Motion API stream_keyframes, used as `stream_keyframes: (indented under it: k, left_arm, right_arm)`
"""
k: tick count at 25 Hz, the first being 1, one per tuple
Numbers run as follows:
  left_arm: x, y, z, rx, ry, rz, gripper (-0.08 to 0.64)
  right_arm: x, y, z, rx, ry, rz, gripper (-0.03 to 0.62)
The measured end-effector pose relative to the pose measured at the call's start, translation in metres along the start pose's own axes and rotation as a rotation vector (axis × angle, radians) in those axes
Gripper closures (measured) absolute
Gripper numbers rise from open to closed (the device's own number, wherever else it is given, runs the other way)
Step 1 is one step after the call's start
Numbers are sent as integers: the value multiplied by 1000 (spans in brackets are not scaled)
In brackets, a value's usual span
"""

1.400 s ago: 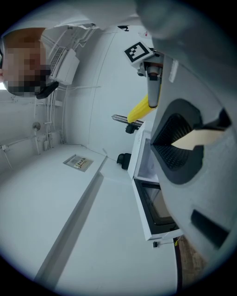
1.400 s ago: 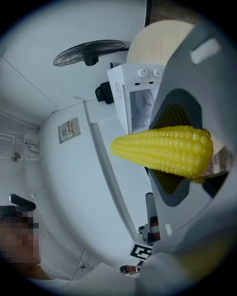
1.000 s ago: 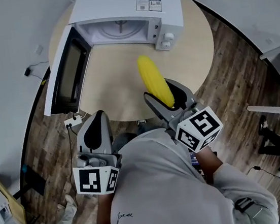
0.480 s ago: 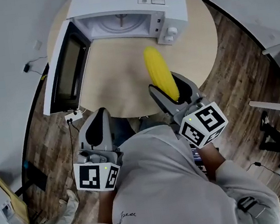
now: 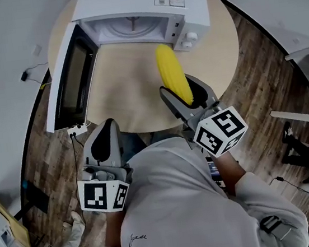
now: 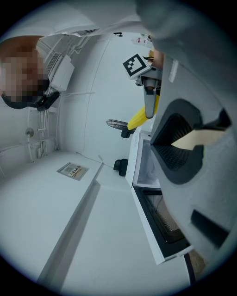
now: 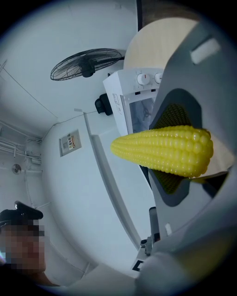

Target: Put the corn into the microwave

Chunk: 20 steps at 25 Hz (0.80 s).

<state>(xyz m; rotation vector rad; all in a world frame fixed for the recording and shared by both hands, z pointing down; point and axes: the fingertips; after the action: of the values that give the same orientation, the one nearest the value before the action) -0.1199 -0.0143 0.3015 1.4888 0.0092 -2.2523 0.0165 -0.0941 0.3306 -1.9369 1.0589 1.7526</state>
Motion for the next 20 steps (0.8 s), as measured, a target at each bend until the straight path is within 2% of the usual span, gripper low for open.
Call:
stream_keyframes:
  k: [11,20]
  left_arm:
    - [1,20,15,-49,-16,54,568]
    - [-1,27,29,-55,-27,91,568]
  right_arm:
    - [-4,21,-6,-39,17,22,329]
    - [-10,39,-10,-57,29,43,330]
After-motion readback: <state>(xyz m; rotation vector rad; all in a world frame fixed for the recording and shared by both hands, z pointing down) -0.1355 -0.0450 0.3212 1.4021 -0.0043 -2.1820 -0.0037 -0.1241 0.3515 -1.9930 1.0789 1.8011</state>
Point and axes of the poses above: the fingertips, and each gripper's own axes: y forward along the fingers, z to its left, x out of its top, and after that the axes turned 13 degrees about -y, right-handed
